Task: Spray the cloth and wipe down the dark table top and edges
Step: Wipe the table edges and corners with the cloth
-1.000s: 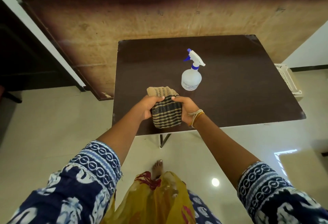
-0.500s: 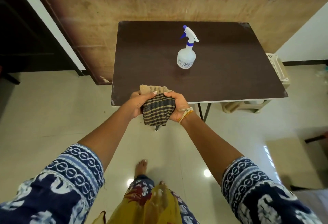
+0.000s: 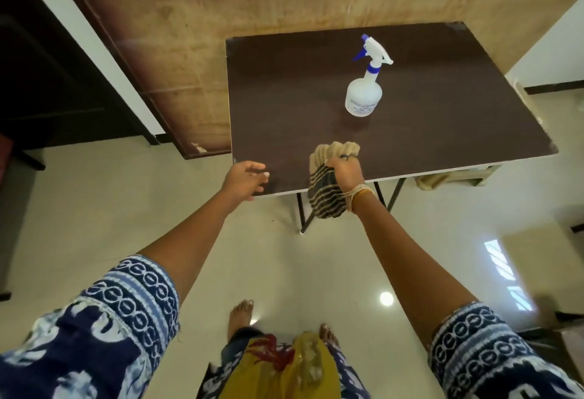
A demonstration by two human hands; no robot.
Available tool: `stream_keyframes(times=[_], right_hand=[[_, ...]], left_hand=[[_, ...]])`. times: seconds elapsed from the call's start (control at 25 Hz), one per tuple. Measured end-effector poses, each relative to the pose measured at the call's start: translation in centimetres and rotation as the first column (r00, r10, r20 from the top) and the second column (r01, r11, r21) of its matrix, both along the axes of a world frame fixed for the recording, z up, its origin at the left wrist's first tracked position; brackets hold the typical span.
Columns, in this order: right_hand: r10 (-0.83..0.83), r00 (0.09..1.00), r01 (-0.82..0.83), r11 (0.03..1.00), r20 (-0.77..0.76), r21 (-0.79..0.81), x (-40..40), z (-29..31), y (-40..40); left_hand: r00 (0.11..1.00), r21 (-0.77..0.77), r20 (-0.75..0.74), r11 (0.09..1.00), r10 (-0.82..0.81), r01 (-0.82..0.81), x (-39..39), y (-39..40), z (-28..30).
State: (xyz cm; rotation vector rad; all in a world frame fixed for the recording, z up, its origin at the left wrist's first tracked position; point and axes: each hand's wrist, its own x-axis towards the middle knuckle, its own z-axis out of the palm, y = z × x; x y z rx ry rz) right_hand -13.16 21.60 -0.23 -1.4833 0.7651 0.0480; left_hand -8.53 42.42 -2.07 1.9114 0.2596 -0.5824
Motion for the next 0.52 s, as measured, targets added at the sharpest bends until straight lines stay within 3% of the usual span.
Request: stream_keyframes(times=[0.08, 0.16, 0.28, 0.44, 0.52], right_hand=[[0.063, 0.990, -0.112, 0.897, -0.127, -0.428, 1.6, -1.0, 2.5], [0.128, 0.947, -0.300, 0.687, -0.296, -0.662, 3.2, -2.6, 5.6], [0.294, 0.847, -0.525, 0.327, -0.444, -0.786, 4.9, -7.5, 8.8], [0.393, 0.848, -0.466, 0.230, -0.357, -0.854, 4.6, -12.4, 10.1], [0.467, 0.787, -0.504, 0.112, -0.402, -0.857, 4.6, -13.0, 11.4]], left_hand=[[0.978, 0.224, 0.171, 0.972, -0.115, 0.075, 2.5, 3.3, -1.9], [0.909, 0.451, 0.260, 0.874, -0.325, 0.183, 5.5, 6.6, -3.7], [0.713, 0.661, 0.276, 0.666, -0.644, 0.346, 10.0, 9.4, -5.6], [0.394, 0.808, 0.136, 0.332, -0.909, 0.486, 14.2, 10.7, -7.4], [0.314, 0.827, 0.043, 0.210, -0.948, 0.521, 15.9, 10.7, -8.1]])
